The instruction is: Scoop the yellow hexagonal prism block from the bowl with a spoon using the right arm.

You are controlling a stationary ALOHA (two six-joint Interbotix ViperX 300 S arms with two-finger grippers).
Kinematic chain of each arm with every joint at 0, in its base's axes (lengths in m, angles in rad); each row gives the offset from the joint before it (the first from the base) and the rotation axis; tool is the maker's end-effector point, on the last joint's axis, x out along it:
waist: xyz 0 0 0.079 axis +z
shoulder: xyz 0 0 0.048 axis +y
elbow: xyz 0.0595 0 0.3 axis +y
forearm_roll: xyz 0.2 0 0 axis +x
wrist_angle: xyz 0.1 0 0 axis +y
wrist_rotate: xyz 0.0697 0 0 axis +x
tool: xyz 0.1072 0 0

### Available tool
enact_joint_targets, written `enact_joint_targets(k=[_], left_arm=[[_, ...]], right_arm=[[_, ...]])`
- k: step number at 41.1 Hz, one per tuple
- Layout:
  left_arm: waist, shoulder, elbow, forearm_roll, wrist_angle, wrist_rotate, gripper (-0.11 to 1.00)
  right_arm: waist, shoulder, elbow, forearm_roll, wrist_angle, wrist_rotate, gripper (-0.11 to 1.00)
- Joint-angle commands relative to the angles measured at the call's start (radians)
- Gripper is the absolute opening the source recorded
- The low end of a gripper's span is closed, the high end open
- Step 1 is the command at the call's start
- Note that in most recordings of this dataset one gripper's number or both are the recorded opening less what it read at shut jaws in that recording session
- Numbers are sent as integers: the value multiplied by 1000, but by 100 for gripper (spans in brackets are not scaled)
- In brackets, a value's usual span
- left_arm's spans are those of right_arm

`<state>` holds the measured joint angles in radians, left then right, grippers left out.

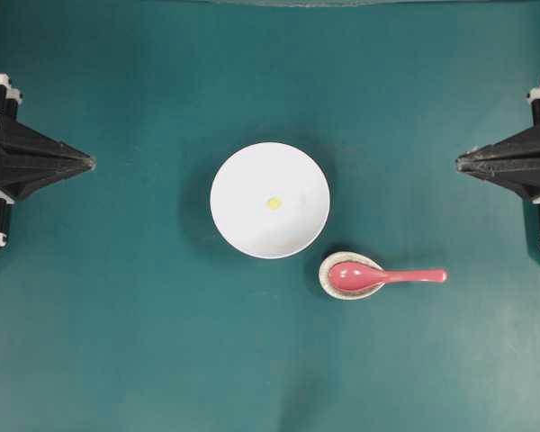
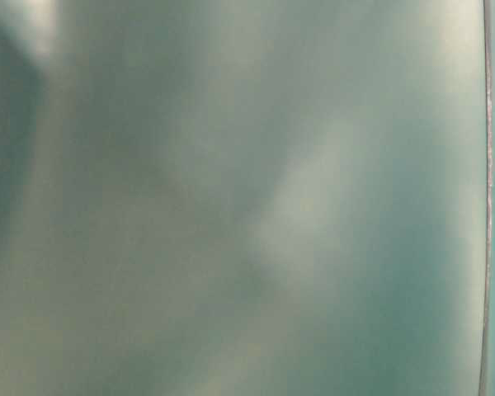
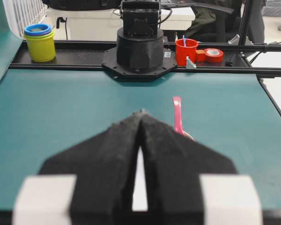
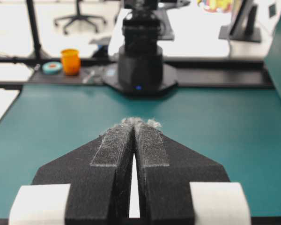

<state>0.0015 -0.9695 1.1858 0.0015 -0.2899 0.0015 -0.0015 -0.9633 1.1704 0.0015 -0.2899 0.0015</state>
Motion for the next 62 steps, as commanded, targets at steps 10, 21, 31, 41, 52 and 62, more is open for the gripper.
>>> enact_joint_targets(k=[10, 21, 31, 41, 52, 62], left_arm=[[2, 12, -31, 9, -5, 2, 0], [2, 12, -31, 9, -2, 2, 0], [2, 14, -31, 8, -3, 2, 0], [2, 14, -31, 9, -2, 2, 0], [2, 14, -29, 9, -3, 2, 0], [2, 14, -29, 9, -3, -3, 0]], right_arm=[[-6, 3, -28, 2, 26, 6, -1], [-6, 5, -29, 8, 26, 8, -1], [-6, 6, -26, 11, 29, 9, 3], [-5, 15, -23, 18, 55, 9, 29], [2, 64, -12, 38, 55, 11, 54], [29, 166, 0, 77, 46, 11, 54]])
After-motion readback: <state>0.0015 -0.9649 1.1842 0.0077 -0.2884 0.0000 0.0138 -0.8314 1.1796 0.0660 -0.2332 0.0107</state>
